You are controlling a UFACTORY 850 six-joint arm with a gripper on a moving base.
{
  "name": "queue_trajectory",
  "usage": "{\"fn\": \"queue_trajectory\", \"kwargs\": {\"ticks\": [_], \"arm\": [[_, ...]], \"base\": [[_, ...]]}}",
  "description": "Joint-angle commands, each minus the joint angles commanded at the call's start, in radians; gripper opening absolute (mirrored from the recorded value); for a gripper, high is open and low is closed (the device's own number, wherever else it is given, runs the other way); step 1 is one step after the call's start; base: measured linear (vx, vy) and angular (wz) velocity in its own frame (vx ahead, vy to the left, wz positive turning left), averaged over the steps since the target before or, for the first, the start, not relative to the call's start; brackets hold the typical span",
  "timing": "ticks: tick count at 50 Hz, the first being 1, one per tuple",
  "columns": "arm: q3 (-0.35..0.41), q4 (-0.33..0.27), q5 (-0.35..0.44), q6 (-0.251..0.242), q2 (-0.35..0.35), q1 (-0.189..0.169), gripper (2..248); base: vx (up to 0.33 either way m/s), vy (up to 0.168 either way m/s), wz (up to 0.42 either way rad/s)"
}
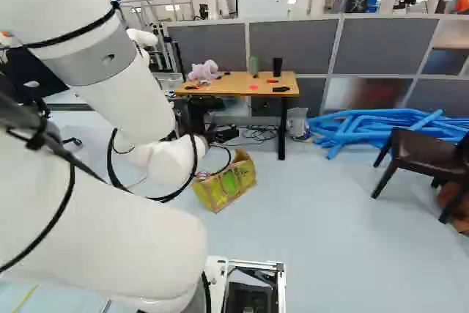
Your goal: Pick up the bag on the ground and place it on the table
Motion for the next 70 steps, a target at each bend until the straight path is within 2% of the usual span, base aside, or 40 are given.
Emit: {"fn": "queue_trajectory", "kwargs": {"ticks": [70], "arm": [[0.000,0.000,0.000,0.000,0.000,0.000,247]], "base": [[0.018,0.004,0.019]]}}
